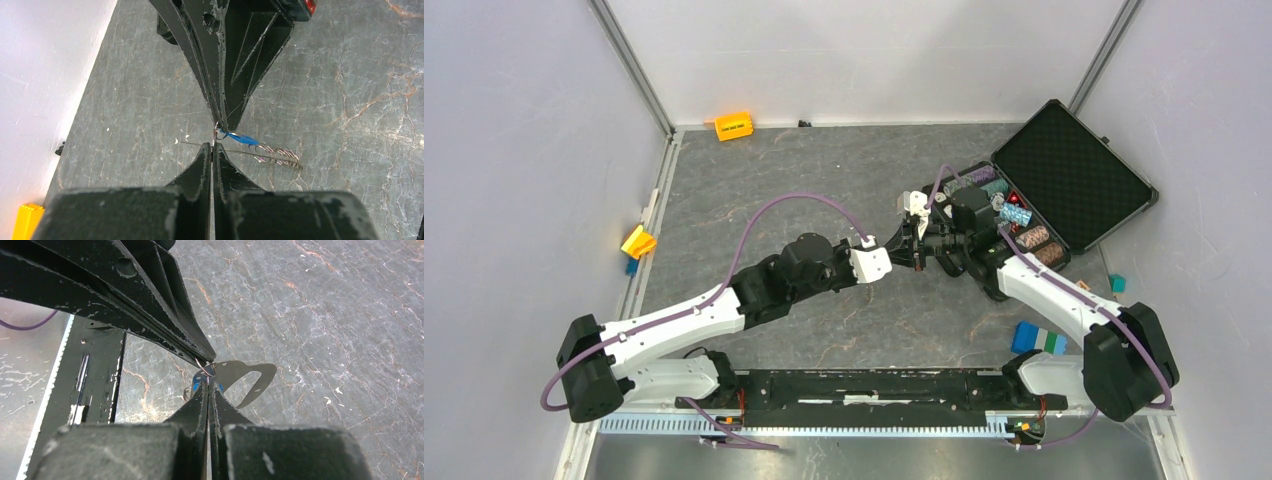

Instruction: Put the keys on the keyring

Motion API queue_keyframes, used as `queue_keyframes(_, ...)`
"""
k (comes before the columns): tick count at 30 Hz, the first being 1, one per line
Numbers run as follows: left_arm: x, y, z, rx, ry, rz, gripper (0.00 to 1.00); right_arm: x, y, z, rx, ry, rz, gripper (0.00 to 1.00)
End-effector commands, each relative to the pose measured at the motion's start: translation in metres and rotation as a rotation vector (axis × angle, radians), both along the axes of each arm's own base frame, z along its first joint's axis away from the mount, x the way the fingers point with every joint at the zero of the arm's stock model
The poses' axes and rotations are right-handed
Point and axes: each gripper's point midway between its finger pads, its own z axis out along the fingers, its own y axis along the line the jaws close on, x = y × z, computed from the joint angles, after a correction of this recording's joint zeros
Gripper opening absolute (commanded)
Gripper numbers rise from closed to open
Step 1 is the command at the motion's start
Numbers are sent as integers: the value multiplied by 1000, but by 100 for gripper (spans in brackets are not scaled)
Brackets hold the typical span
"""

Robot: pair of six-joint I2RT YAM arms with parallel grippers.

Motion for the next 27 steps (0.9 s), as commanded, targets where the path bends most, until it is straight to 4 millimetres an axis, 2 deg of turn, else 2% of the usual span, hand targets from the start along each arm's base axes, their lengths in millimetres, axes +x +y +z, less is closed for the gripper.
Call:
queue_keyframes(1, -2, -4, 20, -79, -2, -1, 2, 6, 4, 15, 18, -53, 5, 0)
queue_keyframes(18, -4, -8, 11, -58, 22, -17, 2, -2, 6, 28, 50, -59, 42, 0)
queue_keyframes(27, -5, -9, 11, -57, 26, -22, 2, -3, 7, 27, 49, -61, 44, 0)
